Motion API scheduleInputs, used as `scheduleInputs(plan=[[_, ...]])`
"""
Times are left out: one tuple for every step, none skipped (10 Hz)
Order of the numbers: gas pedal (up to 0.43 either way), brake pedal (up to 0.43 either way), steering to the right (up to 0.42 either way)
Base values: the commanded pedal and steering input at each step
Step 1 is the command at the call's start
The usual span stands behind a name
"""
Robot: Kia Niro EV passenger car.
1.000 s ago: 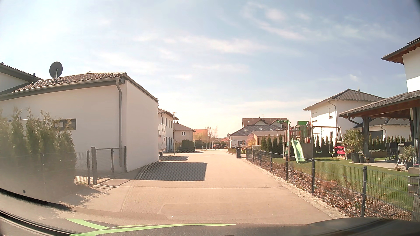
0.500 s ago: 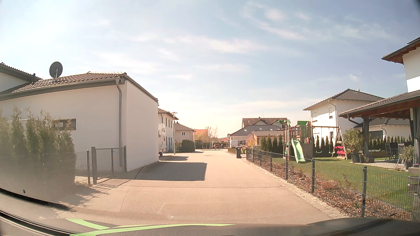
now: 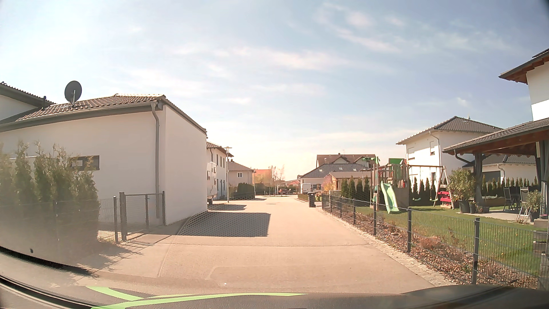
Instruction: Follow the waypoints while adhering to traffic rules and regulations
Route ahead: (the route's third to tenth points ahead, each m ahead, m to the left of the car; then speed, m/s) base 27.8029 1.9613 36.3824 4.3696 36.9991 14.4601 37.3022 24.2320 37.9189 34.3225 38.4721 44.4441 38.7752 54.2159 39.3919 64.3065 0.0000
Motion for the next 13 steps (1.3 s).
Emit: scheduleInputs(plan=[[0.0,0.476,0.0],[0.0,0.506,0.0],[0.0,0.5,0.0],[0.0,0.506,0.0],[0.0,0.506,0.0],[0.0,0.506,0.0],[0.0,0.506,0.0],[0.0,0.506,0.0],[0.0,0.488,0.0],[0.0,0.476,0.0],[0.0,0.482,0.0],[0.0,0.482,0.0],[0.0,0.482,0.0]])
